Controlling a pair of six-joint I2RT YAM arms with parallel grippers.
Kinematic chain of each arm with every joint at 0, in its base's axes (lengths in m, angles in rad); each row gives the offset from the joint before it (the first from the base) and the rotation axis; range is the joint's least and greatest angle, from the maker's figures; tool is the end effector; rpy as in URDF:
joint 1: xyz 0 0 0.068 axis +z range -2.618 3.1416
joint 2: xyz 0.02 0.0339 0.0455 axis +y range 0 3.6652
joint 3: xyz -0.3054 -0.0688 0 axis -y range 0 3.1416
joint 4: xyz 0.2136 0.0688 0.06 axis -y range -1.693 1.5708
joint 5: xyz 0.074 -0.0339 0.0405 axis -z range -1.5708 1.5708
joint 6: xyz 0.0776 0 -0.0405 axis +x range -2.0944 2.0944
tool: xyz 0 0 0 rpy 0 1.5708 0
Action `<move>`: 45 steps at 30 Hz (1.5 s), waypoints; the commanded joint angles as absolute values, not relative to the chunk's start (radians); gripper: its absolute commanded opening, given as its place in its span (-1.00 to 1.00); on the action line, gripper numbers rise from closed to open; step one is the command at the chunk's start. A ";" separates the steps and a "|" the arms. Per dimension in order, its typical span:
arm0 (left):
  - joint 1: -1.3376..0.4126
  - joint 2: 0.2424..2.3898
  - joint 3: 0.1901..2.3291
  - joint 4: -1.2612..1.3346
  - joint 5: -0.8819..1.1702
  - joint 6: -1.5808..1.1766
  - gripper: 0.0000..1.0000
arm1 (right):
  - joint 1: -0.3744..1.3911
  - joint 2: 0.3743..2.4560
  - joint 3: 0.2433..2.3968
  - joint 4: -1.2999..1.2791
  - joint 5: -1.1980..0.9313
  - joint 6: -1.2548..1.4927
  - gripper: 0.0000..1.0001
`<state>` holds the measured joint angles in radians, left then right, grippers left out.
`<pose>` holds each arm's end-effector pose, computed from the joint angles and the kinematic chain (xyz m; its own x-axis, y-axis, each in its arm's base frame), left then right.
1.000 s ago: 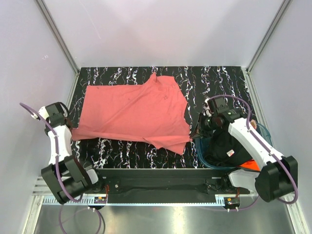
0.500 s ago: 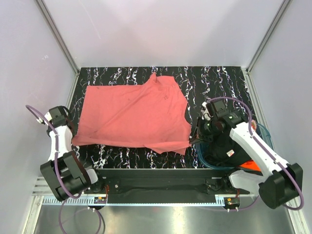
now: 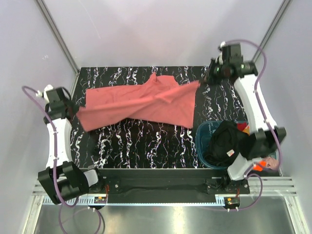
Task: Fold and stack the t-shirts
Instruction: Fold the tshirt
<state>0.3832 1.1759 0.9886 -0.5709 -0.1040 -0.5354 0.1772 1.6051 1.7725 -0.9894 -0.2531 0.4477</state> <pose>0.2134 0.0947 0.3106 -0.3231 -0.6774 -0.6609 -0.7053 0.6380 -0.3090 0.3240 0.0778 0.4042 -0.7965 0.2831 -0.5343 0.0070 0.8879 0.4600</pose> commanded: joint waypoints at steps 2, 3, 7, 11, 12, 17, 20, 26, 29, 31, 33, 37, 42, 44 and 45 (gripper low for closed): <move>0.322 1.198 1.196 -0.388 -0.006 -0.542 -1.00 | 0.137 1.826 2.236 -0.978 -0.209 0.399 -1.00; 0.318 1.216 1.225 -0.338 0.049 -0.541 -1.00 | 0.132 1.921 2.417 -0.986 -0.203 0.397 -1.00; 0.307 1.273 1.392 -0.177 0.127 -0.564 -1.00 | 0.098 2.084 2.735 -0.913 -0.248 0.425 -1.00; 0.307 1.382 1.590 -0.055 0.176 -0.589 -1.00 | 0.068 2.047 2.677 -0.554 -0.278 0.471 -1.00; 0.308 1.408 1.639 -0.037 0.198 -0.592 -1.00 | 0.060 2.024 2.651 -0.502 -0.270 0.477 -1.00; 0.308 1.635 2.035 -0.032 0.255 -0.615 -1.00 | 0.034 2.046 2.763 -0.292 -0.261 0.502 -1.00; 0.325 1.707 2.204 -0.012 0.268 -0.653 -1.00 | 0.017 2.034 2.767 -0.188 -0.235 0.521 -1.00; 0.403 1.773 2.367 0.055 0.288 -0.837 -1.00 | -0.026 1.991 2.787 -0.136 -0.206 0.563 -1.00; 0.417 1.697 2.330 0.069 0.282 -0.848 -1.00 | -0.028 1.927 2.746 -0.143 -0.209 0.557 -1.00; 0.423 1.611 2.265 0.086 0.279 -0.844 -1.00 | -0.028 1.872 2.708 -0.141 -0.213 0.557 -1.00; 0.425 1.559 2.229 0.084 0.272 -0.825 -1.00 | -0.028 1.823 2.683 -0.144 -0.219 0.551 -1.00; 0.426 1.474 2.174 0.083 0.241 -0.782 -1.00 | -0.028 1.773 2.635 -0.112 -0.218 0.537 -1.00; 0.426 1.519 2.189 0.135 0.218 -0.834 -1.00 | -0.028 1.828 2.674 -0.060 -0.206 0.543 -1.00; 0.426 1.580 2.224 0.162 0.210 -0.854 -1.00 | -0.028 1.865 2.703 -0.031 -0.184 0.543 -1.00; 0.426 1.609 2.247 0.170 0.203 -0.871 -1.00 | -0.028 1.909 2.744 -0.020 -0.180 0.543 -1.00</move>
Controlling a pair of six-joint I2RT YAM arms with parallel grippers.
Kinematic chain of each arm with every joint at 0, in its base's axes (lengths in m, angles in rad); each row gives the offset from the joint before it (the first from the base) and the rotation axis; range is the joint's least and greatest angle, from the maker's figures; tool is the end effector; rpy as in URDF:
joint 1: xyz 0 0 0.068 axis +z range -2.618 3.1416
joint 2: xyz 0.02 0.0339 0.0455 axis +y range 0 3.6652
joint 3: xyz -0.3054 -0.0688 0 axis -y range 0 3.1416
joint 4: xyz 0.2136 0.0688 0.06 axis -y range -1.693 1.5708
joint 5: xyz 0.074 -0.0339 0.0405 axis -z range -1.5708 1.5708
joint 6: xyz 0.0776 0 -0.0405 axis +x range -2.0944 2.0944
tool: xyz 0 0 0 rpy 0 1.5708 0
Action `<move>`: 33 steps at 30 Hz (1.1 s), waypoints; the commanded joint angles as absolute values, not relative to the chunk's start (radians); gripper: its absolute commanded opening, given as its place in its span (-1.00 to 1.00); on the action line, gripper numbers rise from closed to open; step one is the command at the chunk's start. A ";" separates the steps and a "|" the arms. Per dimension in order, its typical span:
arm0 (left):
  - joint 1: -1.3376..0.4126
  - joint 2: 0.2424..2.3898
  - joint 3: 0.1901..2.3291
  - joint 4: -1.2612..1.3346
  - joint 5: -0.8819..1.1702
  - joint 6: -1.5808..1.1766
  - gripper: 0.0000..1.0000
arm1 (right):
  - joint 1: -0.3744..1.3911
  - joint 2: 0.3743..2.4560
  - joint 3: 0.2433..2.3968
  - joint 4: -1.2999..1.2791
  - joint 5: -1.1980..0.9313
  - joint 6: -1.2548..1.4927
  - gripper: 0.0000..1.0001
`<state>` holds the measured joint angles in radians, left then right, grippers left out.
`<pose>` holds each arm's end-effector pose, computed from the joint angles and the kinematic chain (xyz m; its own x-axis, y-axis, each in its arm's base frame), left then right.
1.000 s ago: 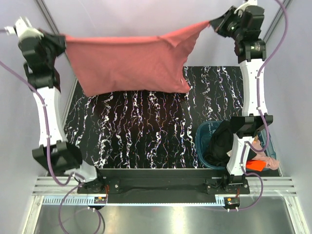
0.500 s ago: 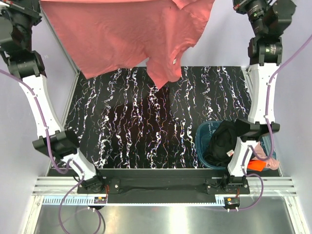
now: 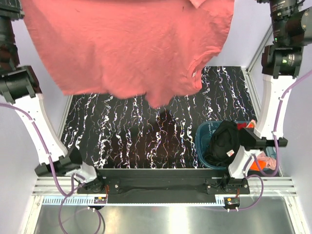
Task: Fold and stack the t-shirts
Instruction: Fold the tshirt
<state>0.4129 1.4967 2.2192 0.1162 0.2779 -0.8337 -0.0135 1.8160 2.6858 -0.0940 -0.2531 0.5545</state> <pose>0.2076 0.0677 0.7149 0.6192 -0.5061 -0.6004 0.3580 0.8625 -0.3578 0.2927 0.0155 0.7161 0.5081 0.5029 -0.6992 -0.5095 0.8300 0.2268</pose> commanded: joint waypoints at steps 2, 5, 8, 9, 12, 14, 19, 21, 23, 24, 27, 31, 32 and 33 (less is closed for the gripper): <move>0.426 1.664 2.333 0.187 0.196 -0.893 -1.00 | -0.028 1.954 2.782 0.027 -0.151 0.542 -1.00; 0.428 1.778 2.440 0.218 0.183 -0.942 -1.00 | -0.034 2.012 2.800 0.098 -0.112 0.563 -1.00; 0.426 1.841 2.471 0.283 0.150 -0.989 -1.00 | -0.037 2.078 2.822 0.144 -0.081 0.592 -1.00; 0.425 1.850 2.482 0.294 0.131 -0.997 -1.00 | -0.038 2.092 2.830 0.155 -0.077 0.604 -1.00; 0.416 1.888 2.513 0.319 0.083 -1.003 -1.00 | -0.040 2.125 2.836 0.189 -0.054 0.629 -1.00; 0.413 1.937 2.546 0.319 0.065 -1.022 -1.00 | -0.040 2.138 2.839 0.208 -0.035 0.649 -1.00; 0.410 1.970 2.602 0.302 0.071 -1.062 -1.00 | -0.043 2.135 2.849 0.209 -0.023 0.675 -1.00; 0.410 1.945 2.567 0.301 0.089 -1.060 -1.00 | -0.043 2.119 2.839 0.193 -0.034 0.680 -1.00; 0.416 1.895 2.534 0.290 0.119 -1.052 -1.00 | -0.043 2.086 2.807 0.163 -0.067 0.692 -1.00; 0.417 1.873 2.483 0.290 0.135 -1.051 -1.00 | -0.043 2.073 2.795 0.149 -0.084 0.696 -1.00; 0.428 1.754 2.287 0.297 0.233 -1.058 -1.00 | -0.037 1.999 2.709 0.066 -0.164 0.732 -1.00; 0.440 1.488 1.803 0.371 0.340 -1.048 -1.00 | 0.047 1.815 2.412 -0.065 -0.239 0.707 -1.00; 0.446 1.439 1.623 0.367 0.365 -1.040 -1.00 | 0.095 1.725 2.267 -0.093 -0.238 0.700 -1.00; 0.451 1.386 1.541 0.353 0.379 -1.007 -1.00 | 0.115 1.674 2.175 -0.103 -0.245 0.701 -1.00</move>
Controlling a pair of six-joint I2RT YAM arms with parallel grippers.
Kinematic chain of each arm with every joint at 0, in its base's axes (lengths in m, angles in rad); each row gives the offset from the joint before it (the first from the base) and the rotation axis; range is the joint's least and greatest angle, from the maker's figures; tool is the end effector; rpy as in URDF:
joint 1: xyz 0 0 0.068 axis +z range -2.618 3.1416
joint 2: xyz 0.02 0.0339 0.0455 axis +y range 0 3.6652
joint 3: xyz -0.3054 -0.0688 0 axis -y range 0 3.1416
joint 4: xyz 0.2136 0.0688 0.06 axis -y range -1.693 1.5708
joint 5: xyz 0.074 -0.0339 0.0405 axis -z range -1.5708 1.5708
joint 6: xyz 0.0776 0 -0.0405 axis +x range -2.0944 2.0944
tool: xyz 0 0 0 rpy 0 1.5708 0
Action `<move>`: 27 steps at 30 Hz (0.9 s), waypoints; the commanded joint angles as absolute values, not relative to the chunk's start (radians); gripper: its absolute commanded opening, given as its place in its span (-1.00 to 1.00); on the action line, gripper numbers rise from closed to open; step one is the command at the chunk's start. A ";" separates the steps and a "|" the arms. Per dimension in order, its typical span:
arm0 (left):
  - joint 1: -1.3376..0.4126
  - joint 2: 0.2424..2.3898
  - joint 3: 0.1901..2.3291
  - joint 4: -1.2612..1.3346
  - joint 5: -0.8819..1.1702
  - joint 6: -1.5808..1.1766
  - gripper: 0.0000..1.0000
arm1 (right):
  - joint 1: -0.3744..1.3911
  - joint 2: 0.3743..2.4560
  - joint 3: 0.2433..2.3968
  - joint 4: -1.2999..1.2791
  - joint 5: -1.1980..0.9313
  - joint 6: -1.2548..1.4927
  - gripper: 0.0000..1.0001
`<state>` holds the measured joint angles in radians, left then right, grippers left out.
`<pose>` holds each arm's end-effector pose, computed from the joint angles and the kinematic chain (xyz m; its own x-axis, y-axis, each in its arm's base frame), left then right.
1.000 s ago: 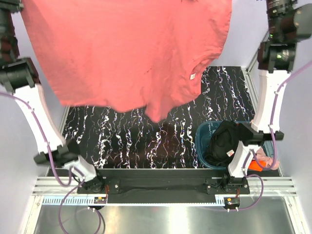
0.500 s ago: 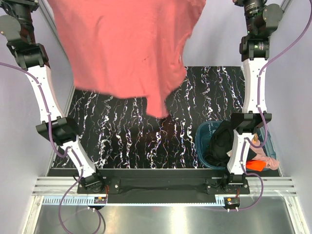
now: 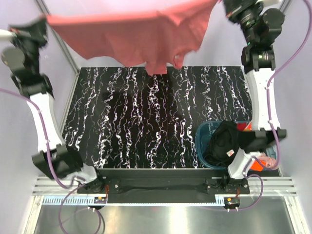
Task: Fold and stack the t-shirts
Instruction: Fold the tshirt
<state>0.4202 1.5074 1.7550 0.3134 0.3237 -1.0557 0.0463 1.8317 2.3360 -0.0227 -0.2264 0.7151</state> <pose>0.3004 0.1072 0.6073 0.3619 -0.7420 -0.5644 0.3533 0.6694 -0.6535 0.3882 0.0354 0.6336 0.1895 0.6484 -0.7373 -0.4875 0.7140 0.5026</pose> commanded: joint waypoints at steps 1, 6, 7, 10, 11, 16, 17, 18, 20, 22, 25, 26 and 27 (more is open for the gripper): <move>0.457 1.297 1.464 0.286 0.391 -0.985 -1.00 | 0.144 1.572 1.994 -0.115 -0.262 0.695 -1.00; 0.500 1.040 1.065 0.005 0.352 -0.740 -1.00 | 0.288 1.320 1.585 -0.250 -0.284 0.724 -1.00; 0.500 1.007 1.039 -0.121 0.321 -0.689 -1.00 | 0.308 1.293 1.556 -0.364 -0.276 0.709 -1.00; 0.485 0.937 0.973 -0.335 0.064 -0.592 -1.00 | 0.327 1.209 1.427 -0.527 -0.324 0.692 -1.00; 0.476 0.913 0.912 -0.351 -0.036 -0.568 -1.00 | 0.327 1.186 1.369 -0.573 -0.339 0.686 -1.00; 0.515 0.951 0.796 -0.531 -0.212 -0.650 -1.00 | 0.348 1.111 1.133 -0.767 -0.422 0.640 -1.00; 0.549 0.968 0.769 -0.534 -0.216 -0.644 -1.00 | 0.353 1.074 1.088 -0.776 -0.431 0.652 -1.00; 0.570 1.010 0.759 -0.538 -0.222 -0.635 -1.00 | 0.356 1.060 1.042 -0.787 -0.442 0.660 -1.00; 0.625 1.055 0.755 -0.574 -0.239 -0.624 -1.00 | 0.373 1.036 0.918 -0.837 -0.471 0.670 -1.00; 0.658 1.124 0.752 -0.589 -0.247 -0.600 -1.00 | 0.391 1.014 0.803 -0.841 -0.501 0.687 -1.00; 0.675 1.170 0.756 -0.624 -0.304 -0.587 -1.00 | 0.431 0.989 0.709 -0.851 -0.512 0.709 -1.00; 0.676 1.169 0.756 -0.627 -0.319 -0.594 -1.00 | 0.437 0.982 0.694 -0.851 -0.515 0.707 -1.00; 0.676 1.169 0.758 -0.623 -0.316 -0.594 -1.00 | 0.451 0.980 0.681 -0.848 -0.520 0.712 -1.00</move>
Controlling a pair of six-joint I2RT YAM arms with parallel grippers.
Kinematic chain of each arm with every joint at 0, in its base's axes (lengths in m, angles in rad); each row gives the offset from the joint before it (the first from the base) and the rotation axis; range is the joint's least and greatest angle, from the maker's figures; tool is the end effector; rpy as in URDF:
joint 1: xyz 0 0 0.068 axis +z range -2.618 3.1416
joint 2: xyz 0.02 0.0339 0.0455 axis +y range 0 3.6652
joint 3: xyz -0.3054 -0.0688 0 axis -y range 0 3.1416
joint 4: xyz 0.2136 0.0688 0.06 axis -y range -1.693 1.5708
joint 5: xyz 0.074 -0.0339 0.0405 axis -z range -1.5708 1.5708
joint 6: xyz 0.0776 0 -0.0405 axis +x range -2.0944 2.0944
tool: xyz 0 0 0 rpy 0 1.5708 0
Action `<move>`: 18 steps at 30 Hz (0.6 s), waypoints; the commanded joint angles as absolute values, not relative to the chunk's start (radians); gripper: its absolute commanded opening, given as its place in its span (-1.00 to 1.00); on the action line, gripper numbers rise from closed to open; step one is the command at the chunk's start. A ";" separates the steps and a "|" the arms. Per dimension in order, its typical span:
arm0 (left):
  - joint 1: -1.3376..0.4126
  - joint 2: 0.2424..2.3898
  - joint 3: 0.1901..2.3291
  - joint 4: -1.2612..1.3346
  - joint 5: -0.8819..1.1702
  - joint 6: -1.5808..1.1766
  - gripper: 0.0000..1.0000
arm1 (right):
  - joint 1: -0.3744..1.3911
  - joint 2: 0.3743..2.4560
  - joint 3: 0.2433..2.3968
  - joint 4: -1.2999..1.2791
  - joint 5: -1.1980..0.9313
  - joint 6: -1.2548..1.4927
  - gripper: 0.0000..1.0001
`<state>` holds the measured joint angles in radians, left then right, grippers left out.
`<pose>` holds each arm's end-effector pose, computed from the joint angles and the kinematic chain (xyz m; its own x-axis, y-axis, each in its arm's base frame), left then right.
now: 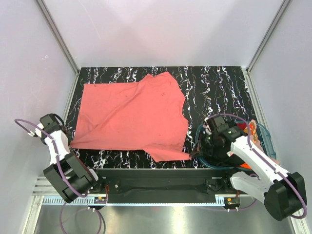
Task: Fold and stack the t-shirts
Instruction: Fold the tshirt
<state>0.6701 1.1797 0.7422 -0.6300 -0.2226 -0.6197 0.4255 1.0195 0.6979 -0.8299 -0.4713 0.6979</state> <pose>0.1419 0.1343 0.2286 -0.1586 -0.8484 -0.5049 -0.9598 0.2525 -0.1227 0.1129 0.0898 0.2323 -0.9820 0.1836 -0.0454 0.1238 0.8056 0.5794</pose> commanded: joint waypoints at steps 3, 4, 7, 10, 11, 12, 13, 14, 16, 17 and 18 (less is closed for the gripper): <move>0.676 1.190 0.753 -0.620 -0.292 -0.603 -1.00 | 0.466 0.977 0.661 -0.836 -0.537 0.713 -1.00; 0.676 1.201 0.752 -0.618 -0.285 -0.600 -1.00 | 0.471 0.991 0.660 -0.822 -0.541 0.713 -1.00; 0.676 1.270 0.781 -0.635 -0.275 -0.591 -1.00 | 0.480 1.050 0.670 -0.781 -0.571 0.716 -1.00; 0.676 1.337 0.811 -0.638 -0.242 -0.571 -1.00 | 0.483 1.098 0.716 -0.733 -0.565 0.721 -1.00; 0.676 1.345 0.816 -0.635 -0.238 -0.560 -1.00 | 0.483 1.117 0.736 -0.726 -0.552 0.716 -1.00; 0.676 1.360 0.818 -0.626 -0.232 -0.549 -1.00 | 0.482 1.141 0.762 -0.727 -0.539 0.707 -1.00; 0.676 1.364 0.824 -0.614 -0.227 -0.542 -1.00 | 0.477 1.204 0.834 -0.745 -0.519 0.672 -1.00; 0.675 1.370 0.830 -0.611 -0.219 -0.525 -1.00 | 0.474 1.238 0.872 -0.764 -0.505 0.655 -1.00; 0.672 1.384 0.853 -0.606 -0.210 -0.511 -1.00 | 0.456 1.328 0.969 -0.779 -0.488 0.626 -1.00; 0.669 1.391 0.862 -0.607 -0.210 -0.508 -1.00 | 0.446 1.354 0.997 -0.781 -0.479 0.620 -1.00; 0.666 1.402 0.871 -0.609 -0.207 -0.509 -1.00 | 0.436 1.376 1.024 -0.781 -0.476 0.612 -1.00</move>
<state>0.6697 1.3865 0.8032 -0.6556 -0.2199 -0.5468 0.4622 1.3231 0.9184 -0.7883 -0.5121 0.6682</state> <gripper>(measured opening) 0.029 0.010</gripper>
